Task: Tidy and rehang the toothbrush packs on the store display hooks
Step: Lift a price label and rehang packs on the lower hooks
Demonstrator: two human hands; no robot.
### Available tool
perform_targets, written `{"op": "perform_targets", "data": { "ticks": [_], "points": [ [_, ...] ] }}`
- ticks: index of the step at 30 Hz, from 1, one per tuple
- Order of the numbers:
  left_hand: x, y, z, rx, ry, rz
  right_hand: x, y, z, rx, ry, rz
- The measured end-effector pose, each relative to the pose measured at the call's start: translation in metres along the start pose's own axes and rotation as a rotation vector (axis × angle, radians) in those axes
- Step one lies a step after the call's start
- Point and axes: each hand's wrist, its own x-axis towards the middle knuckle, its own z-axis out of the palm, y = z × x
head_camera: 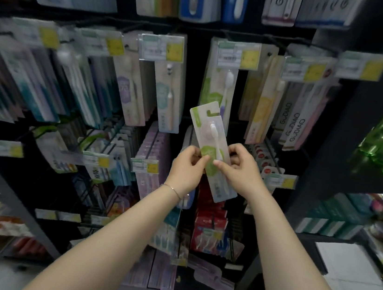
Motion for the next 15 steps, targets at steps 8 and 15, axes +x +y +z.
{"op": "perform_targets", "data": {
  "ticks": [8,15],
  "points": [
    [0.041,0.025,-0.005,-0.075,0.016,0.06,0.045,-0.028,-0.01,-0.036,0.044,-0.063],
    [0.073,0.047,-0.007,-0.135,0.005,0.103,0.072,-0.045,-0.017,-0.011,0.108,-0.123]
  ]
}}
